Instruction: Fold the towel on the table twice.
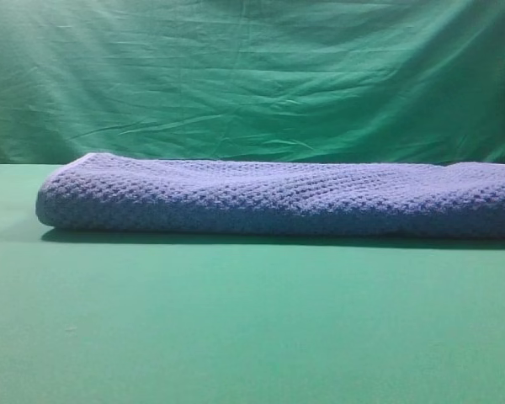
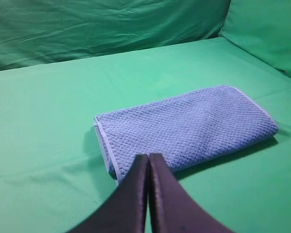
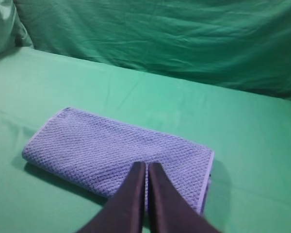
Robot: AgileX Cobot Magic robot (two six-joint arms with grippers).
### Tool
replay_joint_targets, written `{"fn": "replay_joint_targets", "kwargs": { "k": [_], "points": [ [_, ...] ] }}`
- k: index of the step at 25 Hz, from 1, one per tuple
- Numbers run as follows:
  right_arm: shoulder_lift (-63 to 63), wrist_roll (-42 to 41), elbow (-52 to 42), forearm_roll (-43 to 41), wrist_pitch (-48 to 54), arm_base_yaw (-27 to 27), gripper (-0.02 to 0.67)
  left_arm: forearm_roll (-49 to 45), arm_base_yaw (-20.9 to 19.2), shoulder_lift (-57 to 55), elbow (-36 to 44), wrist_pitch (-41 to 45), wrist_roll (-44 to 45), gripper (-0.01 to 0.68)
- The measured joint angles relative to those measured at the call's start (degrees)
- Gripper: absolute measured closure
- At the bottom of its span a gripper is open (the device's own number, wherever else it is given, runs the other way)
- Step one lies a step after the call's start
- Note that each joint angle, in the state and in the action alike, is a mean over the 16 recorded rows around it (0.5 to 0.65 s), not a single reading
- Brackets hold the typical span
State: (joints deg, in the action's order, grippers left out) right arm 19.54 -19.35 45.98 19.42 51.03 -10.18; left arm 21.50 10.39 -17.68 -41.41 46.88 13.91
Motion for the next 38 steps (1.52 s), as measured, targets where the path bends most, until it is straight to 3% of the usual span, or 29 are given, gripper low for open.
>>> {"fn": "replay_joint_targets", "kwargs": {
  "k": [14, 29, 38],
  "points": [
    [-14.90, -3.28, -14.65, 4.01, -6.07, 0.00, 0.649, -8.18, 0.00, 16.06, 14.72, -1.64, -5.76, 0.673],
    [-16.52, -11.09, -32.89, 11.63, -24.60, 0.00, 0.649, -13.25, 0.00, 17.00, 29.98, -20.01, -8.55, 0.673],
    [-16.52, -11.46, -36.58, 12.43, -27.61, 0.00, 0.649, -11.41, 0.00, 17.00, 33.26, -25.56, -8.60, 0.673]
  ]
}}
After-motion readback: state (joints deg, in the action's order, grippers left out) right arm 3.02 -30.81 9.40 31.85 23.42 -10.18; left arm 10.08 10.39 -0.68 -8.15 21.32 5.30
